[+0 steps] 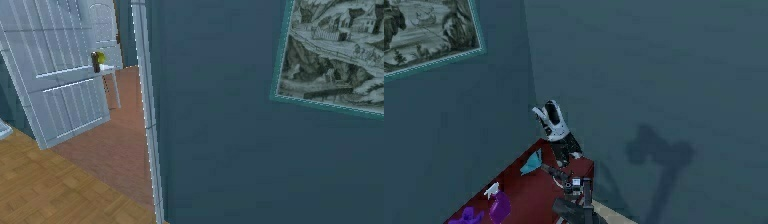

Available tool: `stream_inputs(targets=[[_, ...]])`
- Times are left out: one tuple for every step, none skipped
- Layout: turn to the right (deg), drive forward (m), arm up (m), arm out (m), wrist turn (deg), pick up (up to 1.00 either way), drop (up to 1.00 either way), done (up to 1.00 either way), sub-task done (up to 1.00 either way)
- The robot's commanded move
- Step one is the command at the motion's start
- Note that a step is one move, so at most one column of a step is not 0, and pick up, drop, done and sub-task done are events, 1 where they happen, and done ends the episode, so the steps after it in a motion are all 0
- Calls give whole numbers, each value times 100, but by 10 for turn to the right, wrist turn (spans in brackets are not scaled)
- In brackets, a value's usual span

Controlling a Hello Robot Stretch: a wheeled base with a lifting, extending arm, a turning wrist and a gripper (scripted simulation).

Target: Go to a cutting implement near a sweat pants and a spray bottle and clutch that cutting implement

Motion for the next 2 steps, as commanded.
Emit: stream_inputs(targets=[[0, 0, 10, 0, 0, 0, 0, 0, 0], [0, 0, 0, 0, 0, 0, 0, 100, 0]])
